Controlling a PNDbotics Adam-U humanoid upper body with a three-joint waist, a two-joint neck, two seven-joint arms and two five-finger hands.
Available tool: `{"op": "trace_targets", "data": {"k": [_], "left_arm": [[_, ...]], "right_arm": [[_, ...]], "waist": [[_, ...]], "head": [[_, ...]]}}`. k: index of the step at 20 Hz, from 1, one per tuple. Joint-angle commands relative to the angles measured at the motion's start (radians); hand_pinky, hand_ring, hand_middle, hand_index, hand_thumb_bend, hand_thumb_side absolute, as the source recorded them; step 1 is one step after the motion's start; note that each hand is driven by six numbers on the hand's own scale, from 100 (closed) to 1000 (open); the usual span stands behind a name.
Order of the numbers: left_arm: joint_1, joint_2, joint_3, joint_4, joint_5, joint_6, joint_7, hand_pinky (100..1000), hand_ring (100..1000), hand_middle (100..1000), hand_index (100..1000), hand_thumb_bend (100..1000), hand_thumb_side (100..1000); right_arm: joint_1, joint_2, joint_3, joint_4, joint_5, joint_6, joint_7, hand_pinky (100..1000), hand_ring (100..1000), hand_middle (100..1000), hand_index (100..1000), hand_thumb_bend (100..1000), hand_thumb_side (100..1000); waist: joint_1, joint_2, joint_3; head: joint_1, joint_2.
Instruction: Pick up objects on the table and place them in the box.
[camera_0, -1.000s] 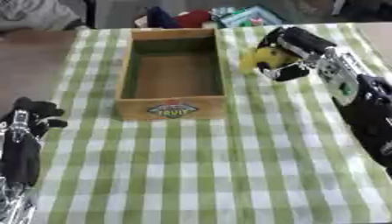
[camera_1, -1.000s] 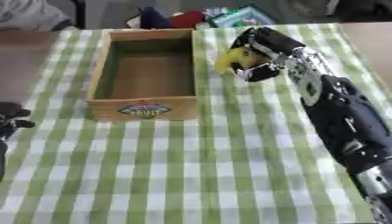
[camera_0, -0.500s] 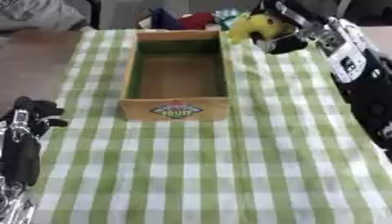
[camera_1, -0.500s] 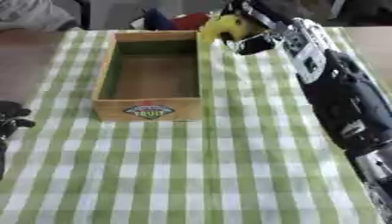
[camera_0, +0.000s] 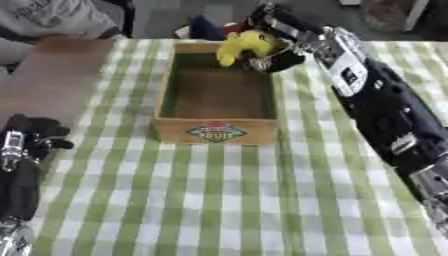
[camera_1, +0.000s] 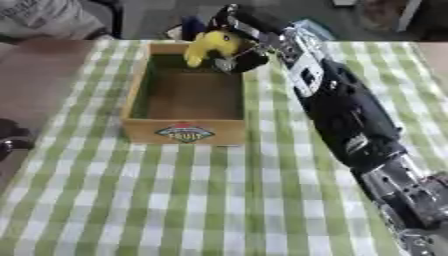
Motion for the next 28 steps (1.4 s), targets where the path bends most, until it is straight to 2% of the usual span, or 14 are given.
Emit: {"op": "trace_targets", "data": {"k": [1,2,3,5,6,7,9,14,20,22,25,28], "left_arm": [[-0.025,-0.002,-0.009,-0.026,0.011,0.002,-0.012,536,609,555,514,100,648],[-0.029,-0.004,-0.011,-0.026,0.012,0.003,-0.015,536,609,555,514,100,647],[-0.032,-0.006,-0.013,-0.027,0.013,0.003,-0.017,536,609,555,514,100,647],[-0.035,-0.008,-0.017,-0.027,0.015,0.005,-0.021,535,609,555,514,100,648],[-0.036,-0.008,-0.018,-0.027,0.015,0.005,-0.022,535,609,555,514,100,648],[-0.036,-0.008,-0.018,-0.027,0.016,0.006,-0.023,535,609,555,513,100,649],[-0.035,-0.007,-0.018,-0.026,0.016,0.006,-0.023,535,608,555,513,100,650],[-0.029,-0.002,-0.014,-0.023,0.012,0.004,-0.018,535,608,555,513,100,651],[-0.015,0.005,-0.007,-0.019,0.008,0.0,-0.011,535,608,555,513,100,652],[-0.011,0.008,-0.003,-0.018,0.006,-0.002,-0.007,535,608,555,513,100,654],[0.0,0.012,0.007,-0.014,0.003,-0.005,0.002,534,609,555,513,100,657],[0.015,0.02,0.022,-0.009,-0.003,-0.01,0.015,534,609,555,513,100,657]], "right_arm": [[-0.029,0.011,-0.008,0.029,0.045,0.001,0.023,262,328,414,612,100,200],[-0.029,0.02,-0.007,0.037,0.06,-0.001,0.031,283,344,426,626,100,201],[-0.028,0.028,-0.005,0.046,0.076,-0.003,0.042,337,388,480,683,100,206],[-0.025,0.045,0.003,0.061,0.115,-0.008,0.074,431,497,589,741,100,217],[-0.024,0.052,0.005,0.065,0.134,-0.01,0.089,526,610,702,814,100,224],[-0.023,0.057,0.007,0.066,0.153,-0.01,0.103,614,723,771,856,100,230],[-0.021,0.064,0.005,0.063,0.178,-0.002,0.121,667,801,837,886,100,225],[-0.019,0.052,-0.001,0.015,0.153,0.039,0.094,702,835,890,912,100,214],[-0.013,0.028,-0.007,-0.048,0.058,0.089,0.081,694,837,921,917,100,203],[-0.009,0.017,-0.007,-0.078,0.012,0.097,0.08,670,814,892,903,100,199],[0.007,-0.009,-0.006,-0.145,-0.089,0.101,0.062,580,722,790,858,100,200],[0.052,-0.048,-0.004,-0.24,-0.253,0.13,0.05,537,689,760,830,100,220]], "waist": [[0.004,-0.011,0.008],[0.004,-0.009,0.01],[0.005,-0.008,0.012],[0.006,-0.005,0.014],[0.006,-0.005,0.015],[0.006,-0.004,0.015],[0.006,-0.002,0.011],[0.001,-0.003,-0.015],[-0.002,-0.011,-0.056],[-0.003,-0.014,-0.069],[-0.005,-0.017,-0.096],[-0.008,-0.023,-0.13]], "head": [[-0.013,-0.018],[-0.014,-0.019],[-0.015,-0.019],[-0.017,-0.02],[-0.017,-0.021],[-0.017,-0.022],[-0.016,-0.022],[-0.005,-0.021],[0.013,-0.014],[0.022,-0.013],[0.043,-0.01],[0.07,-0.005]]}}
